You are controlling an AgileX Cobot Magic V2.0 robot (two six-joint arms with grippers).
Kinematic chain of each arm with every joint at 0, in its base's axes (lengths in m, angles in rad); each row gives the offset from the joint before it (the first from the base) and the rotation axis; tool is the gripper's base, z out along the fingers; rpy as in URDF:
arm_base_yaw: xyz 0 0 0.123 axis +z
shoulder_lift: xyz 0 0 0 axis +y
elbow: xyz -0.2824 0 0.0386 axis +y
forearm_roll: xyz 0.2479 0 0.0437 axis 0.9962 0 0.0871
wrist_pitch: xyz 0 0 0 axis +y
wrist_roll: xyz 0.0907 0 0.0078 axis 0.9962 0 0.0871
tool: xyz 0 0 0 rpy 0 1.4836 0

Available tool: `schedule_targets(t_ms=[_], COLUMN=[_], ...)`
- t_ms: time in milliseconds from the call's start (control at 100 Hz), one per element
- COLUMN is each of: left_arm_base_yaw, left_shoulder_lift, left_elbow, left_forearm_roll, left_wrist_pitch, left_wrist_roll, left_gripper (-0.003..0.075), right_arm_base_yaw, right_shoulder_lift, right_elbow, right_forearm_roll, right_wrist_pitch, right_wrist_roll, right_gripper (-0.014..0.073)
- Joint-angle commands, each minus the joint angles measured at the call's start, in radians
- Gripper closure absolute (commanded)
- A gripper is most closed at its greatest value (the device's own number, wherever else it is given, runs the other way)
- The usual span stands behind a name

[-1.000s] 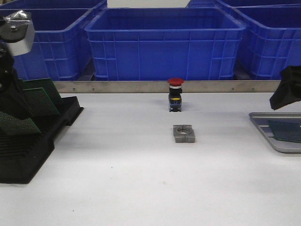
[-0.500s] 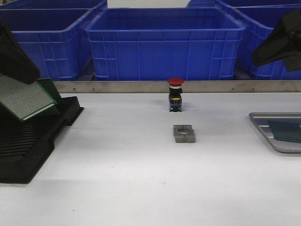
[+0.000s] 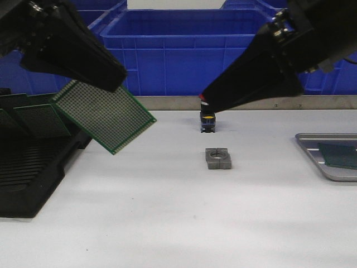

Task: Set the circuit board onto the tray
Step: 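Grasp the second board's lower edge with the right gripper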

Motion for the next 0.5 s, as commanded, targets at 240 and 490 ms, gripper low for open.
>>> schedule_targets(t_ms=[240, 490], left_arm_base_yaw=[-0.078, -0.078], left_shoulder_lift=[0.003, 0.003], left_elbow=[-0.031, -0.031], left_forearm_roll=[-0.141, -0.159], left_wrist_pitch=[0.016, 0.026], left_wrist_roll=[0.002, 0.002], left_gripper=[0.0740, 0.0740], right_arm_base_yaw=[0.139, 0.188], right_shoulder_lift=[0.034, 0.100], right_elbow=[-0.027, -0.041], right_forearm_roll=[0.035, 0.119], right_wrist_pitch=[0.006, -0.013], right_wrist_roll=[-0.030, -0.088], right_gripper=[-0.0037, 0.0034])
